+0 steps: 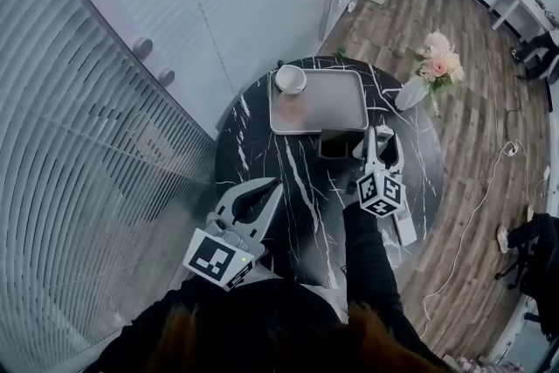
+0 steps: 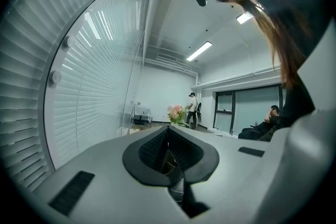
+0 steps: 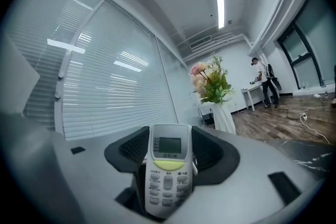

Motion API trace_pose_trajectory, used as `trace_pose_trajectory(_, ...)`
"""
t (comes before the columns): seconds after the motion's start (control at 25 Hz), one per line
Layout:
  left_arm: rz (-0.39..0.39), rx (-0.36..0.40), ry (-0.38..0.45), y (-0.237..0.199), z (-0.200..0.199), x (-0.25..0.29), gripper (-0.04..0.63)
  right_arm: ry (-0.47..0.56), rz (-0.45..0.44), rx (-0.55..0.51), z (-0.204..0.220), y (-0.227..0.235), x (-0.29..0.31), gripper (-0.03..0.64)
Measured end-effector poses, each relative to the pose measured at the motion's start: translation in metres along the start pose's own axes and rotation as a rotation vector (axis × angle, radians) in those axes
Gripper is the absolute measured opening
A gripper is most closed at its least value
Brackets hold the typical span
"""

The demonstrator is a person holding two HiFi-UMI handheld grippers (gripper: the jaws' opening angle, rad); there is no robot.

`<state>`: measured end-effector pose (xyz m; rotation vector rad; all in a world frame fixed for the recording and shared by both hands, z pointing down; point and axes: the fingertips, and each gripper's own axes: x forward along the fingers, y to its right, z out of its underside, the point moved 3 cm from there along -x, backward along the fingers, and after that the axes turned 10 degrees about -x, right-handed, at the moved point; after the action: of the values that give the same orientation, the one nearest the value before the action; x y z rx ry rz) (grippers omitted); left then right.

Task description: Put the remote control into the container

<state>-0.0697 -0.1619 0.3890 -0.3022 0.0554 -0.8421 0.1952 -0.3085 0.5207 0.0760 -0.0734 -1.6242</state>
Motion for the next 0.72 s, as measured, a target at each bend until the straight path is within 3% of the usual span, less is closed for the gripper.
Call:
trace_pose_trajectory(0.32, 0.011, 0.004, -0.010, -0.002, 0.000, -0.003, 0.009, -0.017, 0.011, 0.004, 0.024, -0.004, 0.008, 0.258)
trace_pose_trajectory(0.72, 0.024, 0.002, -0.013, -0.002, 0.003, -0.003, 0.009, -0.173, -0.043, -0.179, 0.062, -0.018, -0.005, 0.258)
